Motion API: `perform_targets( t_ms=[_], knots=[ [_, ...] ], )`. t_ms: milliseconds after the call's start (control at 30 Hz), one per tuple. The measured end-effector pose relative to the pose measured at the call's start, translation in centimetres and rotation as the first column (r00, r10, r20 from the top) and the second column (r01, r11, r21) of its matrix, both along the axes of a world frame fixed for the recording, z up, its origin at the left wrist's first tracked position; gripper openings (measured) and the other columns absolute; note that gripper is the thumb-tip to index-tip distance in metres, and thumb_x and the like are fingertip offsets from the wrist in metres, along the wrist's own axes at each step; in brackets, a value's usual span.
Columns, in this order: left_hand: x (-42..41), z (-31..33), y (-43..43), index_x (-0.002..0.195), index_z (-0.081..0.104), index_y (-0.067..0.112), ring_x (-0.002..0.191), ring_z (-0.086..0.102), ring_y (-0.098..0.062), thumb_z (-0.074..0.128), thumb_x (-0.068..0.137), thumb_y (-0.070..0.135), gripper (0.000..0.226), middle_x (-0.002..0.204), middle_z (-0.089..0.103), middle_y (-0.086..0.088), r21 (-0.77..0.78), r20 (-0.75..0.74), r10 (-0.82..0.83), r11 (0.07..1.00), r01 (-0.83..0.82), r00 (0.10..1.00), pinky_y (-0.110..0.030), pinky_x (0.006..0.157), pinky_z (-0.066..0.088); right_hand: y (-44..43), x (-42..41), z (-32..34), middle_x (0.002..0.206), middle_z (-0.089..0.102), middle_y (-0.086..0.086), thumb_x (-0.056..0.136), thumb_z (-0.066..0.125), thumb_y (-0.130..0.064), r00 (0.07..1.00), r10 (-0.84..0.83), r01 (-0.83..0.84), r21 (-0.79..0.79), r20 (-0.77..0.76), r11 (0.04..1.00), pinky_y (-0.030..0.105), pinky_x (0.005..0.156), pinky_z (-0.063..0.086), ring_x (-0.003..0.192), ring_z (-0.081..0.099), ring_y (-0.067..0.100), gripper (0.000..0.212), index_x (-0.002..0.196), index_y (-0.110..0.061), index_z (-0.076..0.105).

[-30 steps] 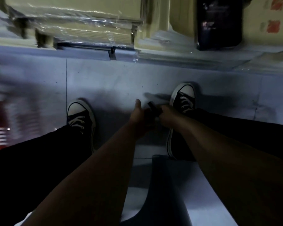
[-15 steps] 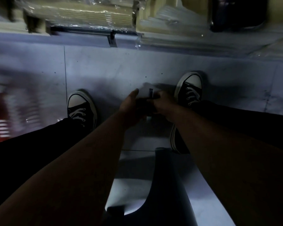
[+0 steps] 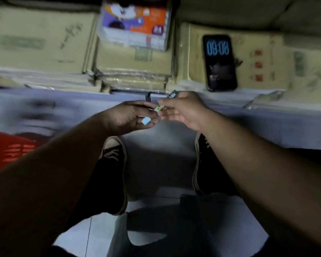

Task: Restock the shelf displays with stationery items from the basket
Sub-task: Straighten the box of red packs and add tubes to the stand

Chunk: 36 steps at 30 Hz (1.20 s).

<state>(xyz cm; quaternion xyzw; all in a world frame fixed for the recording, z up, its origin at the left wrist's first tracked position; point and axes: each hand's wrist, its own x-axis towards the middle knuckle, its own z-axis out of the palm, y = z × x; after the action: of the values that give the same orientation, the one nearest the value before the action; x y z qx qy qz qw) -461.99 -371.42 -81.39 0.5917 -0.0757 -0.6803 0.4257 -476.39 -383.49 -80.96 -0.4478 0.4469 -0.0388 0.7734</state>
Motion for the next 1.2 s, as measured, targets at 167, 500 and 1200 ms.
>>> perform_targets(
  t_ms=[167,500,1200],
  knots=[
    [3.6,9.6,0.1,0.095,0.076,0.014,0.07,0.067,-0.008,0.073,0.072,0.006,0.025,0.081,0.072,-0.002,-0.169,0.12,0.035,0.986,-0.014,0.992,-0.015,0.069,0.057,-0.4,0.6,9.1,0.081,0.072,0.019,0.084,0.076,-0.001,0.986,0.017,-0.006,-0.07,0.167,0.998,0.038,0.073,0.063,0.071,0.071,0.028,0.013,0.092,-0.001,0.066],
    [4.9,26.3,-2.4,0.087,0.075,0.007,0.06,0.06,-0.008,0.078,0.073,0.019,0.018,0.071,0.065,-0.006,-0.497,0.421,0.191,0.867,0.049,0.887,-0.014,0.061,0.054,-1.2,2.3,23.7,0.08,0.071,0.016,0.084,0.079,-0.014,0.965,0.219,-0.116,-0.518,0.144,0.847,0.026,0.05,0.041,0.06,0.06,0.018,0.017,0.097,-0.003,0.077],
    [1.9,28.9,-10.6,0.104,0.072,0.025,0.083,0.061,-0.008,0.068,0.094,0.011,0.017,0.098,0.068,0.002,-0.676,0.726,0.567,0.691,0.256,0.388,-0.01,0.072,0.046,-10.4,1.5,33.5,0.072,0.065,0.011,0.097,0.062,-0.005,0.956,-0.018,0.266,-0.838,0.293,0.476,0.034,0.056,0.059,0.064,0.072,0.03,0.009,0.092,-0.01,0.055]
  ],
)
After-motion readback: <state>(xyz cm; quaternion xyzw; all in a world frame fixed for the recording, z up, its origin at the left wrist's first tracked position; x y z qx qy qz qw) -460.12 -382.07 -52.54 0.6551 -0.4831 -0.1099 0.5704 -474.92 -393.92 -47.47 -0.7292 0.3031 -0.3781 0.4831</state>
